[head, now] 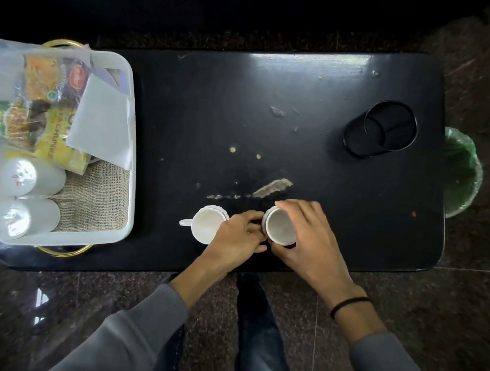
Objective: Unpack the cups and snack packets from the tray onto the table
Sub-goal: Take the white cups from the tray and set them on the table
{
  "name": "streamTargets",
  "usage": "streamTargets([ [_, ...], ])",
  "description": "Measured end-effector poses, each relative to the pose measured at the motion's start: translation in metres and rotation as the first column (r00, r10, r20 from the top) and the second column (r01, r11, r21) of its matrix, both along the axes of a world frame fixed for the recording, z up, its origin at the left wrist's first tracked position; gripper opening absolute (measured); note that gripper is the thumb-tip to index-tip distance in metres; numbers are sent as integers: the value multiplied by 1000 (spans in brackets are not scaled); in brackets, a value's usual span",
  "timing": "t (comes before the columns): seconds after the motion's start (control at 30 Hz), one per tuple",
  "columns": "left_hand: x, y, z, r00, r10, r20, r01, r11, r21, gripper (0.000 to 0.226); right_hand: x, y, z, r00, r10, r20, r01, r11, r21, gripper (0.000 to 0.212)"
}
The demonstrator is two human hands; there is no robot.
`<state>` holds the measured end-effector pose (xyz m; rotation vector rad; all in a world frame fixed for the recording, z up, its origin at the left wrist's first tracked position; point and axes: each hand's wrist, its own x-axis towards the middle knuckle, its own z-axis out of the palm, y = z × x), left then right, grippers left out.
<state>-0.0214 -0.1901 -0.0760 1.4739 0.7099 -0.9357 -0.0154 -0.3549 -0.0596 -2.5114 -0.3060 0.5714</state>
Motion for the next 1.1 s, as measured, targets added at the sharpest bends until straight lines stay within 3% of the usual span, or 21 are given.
streamTargets([
  [0.43,-1,-5,10,993,-109,35,106,991,87,43,-1,-5,-6,993,114,-11,-114,991,-76,66],
  [0.63,4,-5,26,955,-263,138,222,940,258,38,2,-2,-1,984,174,24,-169,975,-146,71],
  [0.83,15,5,50,929,-325,174,243,895,375,43,18,13,21,979,199,45,-194,976,-104,49],
  [1.1,27,63,76,934,-268,237,102,835,541,30,54,82,47,964,262,51,-262,965,-7,29],
])
